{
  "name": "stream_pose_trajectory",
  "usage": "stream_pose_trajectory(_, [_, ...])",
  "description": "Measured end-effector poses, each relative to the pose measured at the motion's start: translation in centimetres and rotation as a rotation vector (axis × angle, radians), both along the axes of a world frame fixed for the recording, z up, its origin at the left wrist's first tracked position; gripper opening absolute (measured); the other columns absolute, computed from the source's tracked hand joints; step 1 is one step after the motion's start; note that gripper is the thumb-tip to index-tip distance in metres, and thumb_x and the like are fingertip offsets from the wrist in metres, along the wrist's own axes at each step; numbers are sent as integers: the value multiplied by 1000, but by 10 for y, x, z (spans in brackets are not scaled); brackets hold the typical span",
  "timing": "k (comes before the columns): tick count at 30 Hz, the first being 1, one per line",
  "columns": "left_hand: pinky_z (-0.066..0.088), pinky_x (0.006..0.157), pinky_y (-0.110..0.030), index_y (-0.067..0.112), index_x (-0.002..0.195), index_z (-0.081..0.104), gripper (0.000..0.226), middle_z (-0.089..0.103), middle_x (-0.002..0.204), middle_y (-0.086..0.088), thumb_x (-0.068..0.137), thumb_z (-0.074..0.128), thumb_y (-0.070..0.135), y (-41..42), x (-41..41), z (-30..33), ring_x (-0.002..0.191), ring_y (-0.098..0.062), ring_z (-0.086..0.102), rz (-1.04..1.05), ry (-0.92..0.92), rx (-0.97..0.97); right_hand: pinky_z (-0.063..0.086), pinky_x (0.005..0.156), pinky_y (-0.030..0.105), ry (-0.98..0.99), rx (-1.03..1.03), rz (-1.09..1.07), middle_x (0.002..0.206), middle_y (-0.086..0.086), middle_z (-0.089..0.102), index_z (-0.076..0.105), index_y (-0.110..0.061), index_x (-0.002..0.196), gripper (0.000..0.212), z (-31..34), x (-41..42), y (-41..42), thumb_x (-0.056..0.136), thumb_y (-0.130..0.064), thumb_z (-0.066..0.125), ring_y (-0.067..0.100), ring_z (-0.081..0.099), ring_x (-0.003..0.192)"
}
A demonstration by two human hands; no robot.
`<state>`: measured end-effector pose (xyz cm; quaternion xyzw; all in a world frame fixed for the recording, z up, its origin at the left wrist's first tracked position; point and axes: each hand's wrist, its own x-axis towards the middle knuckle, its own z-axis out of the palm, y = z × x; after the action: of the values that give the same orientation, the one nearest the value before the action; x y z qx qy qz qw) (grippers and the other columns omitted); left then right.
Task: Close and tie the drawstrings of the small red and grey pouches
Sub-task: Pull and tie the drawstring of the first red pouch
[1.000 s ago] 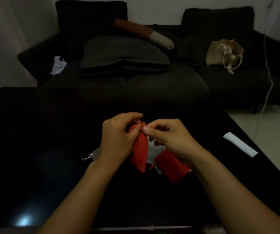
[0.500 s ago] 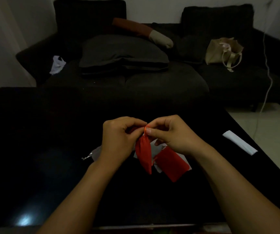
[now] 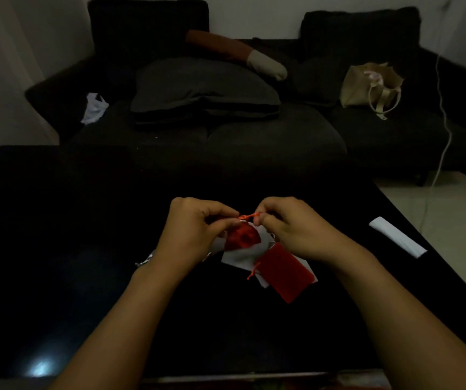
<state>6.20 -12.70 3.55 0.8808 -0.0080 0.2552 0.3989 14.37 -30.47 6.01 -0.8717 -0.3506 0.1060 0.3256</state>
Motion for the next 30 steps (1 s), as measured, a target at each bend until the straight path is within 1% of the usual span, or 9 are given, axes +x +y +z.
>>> stream_pose_trajectory(3, [54,57,-17,20,86,77,16,73,68,-2,86,70,6,8,0,2,59,-10,69,-8,108,-202,41,54,23,476,429,-183,75,7,63,62,-5,76,27,1,4,-3,96,-6,44,13,55,64])
stream_pose_trajectory(7, [40,42,-19,11,89,71,22,56,58,0,100,52,12,9,-3,6,46,-8,48,-140,228,-462,37,50,21,1052,985,-126,101,13,72,46,-11,67,25,1,-1,-6,92,-14,44,11,50,61])
stream_pose_trajectory(12, [19,41,-18,15,77,56,36,33,61,-4,104,39,32,-16,-1,13,46,-7,25,-266,382,-840,27,55,20,1288,1170,67,78,4,66,49,-17,65,23,-2,-11,14,88,-22,47,8,43,51])
stream_pose_trajectory(15, [23,47,-21,19,76,65,36,49,71,-14,99,48,40,-19,0,11,56,-16,33,-253,351,-701,17,51,21,1260,1083,36,62,-2,48,49,-17,67,27,-5,-13,21,93,-23,43,7,36,44])
stream_pose_trajectory(18, [20,44,-23,18,61,45,41,35,52,-3,101,49,25,-14,2,11,46,-13,29,-162,230,-698,14,41,18,1151,988,-33,60,-2,38,42,-16,69,25,3,-11,17,94,-17,40,6,24,44])
stream_pose_trajectory(21, [17,45,-24,19,61,35,43,25,51,2,102,47,24,-15,3,12,44,-10,23,-149,199,-704,20,39,19,911,914,-119,59,1,35,40,-14,67,28,7,-10,17,95,-12,39,9,22,47])
stream_pose_trajectory(25, [23,40,-22,6,79,51,35,30,53,-2,101,47,33,-16,5,7,41,-12,29,-211,242,-691,33,42,24,743,801,-143,56,3,38,47,-15,68,29,-1,-12,19,96,-18,56,12,33,46])
stream_pose_trajectory(27, [27,38,-21,7,86,54,30,34,55,-3,101,47,33,-14,5,5,43,-11,32,-231,269,-697,41,45,25,514,603,-97,57,4,47,56,-12,82,16,-2,-9,11,91,-19,68,12,45,47])
stream_pose_trajectory(30, [29,38,-21,15,71,45,34,32,58,-1,102,46,29,-10,5,5,46,-11,32,-210,304,-717,54,60,27,106,263,20,68,-3,67,70,-19,99,15,0,-2,-3,86,-26,74,6,64,61])
